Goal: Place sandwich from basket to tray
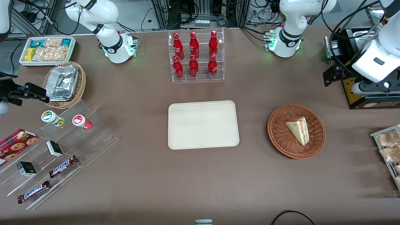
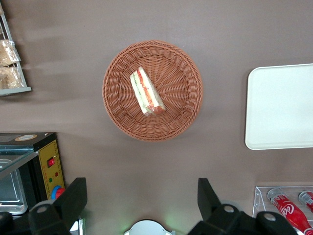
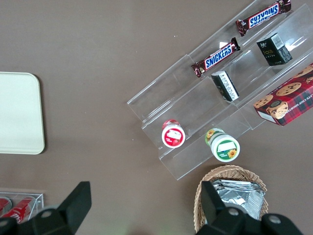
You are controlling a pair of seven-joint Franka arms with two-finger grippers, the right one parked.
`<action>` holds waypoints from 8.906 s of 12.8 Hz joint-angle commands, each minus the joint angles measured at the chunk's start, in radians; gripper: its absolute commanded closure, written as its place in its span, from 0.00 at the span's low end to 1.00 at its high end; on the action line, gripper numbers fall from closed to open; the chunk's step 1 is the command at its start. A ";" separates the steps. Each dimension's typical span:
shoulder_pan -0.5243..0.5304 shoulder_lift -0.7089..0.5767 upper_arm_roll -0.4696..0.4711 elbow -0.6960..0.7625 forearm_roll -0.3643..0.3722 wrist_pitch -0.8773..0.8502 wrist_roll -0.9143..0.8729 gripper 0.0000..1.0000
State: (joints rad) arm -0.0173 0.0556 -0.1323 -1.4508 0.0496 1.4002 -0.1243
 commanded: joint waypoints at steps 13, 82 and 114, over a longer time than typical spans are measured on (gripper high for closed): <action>0.069 0.081 0.002 -0.399 0.009 0.515 -0.088 0.00; -0.662 0.653 -0.049 0.041 0.076 0.635 -0.664 1.00; -0.109 0.064 -0.041 0.035 0.016 -0.012 -0.227 0.00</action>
State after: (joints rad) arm -0.1887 0.1768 -0.1640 -1.3842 0.0945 1.4187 -0.4417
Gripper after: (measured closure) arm 0.000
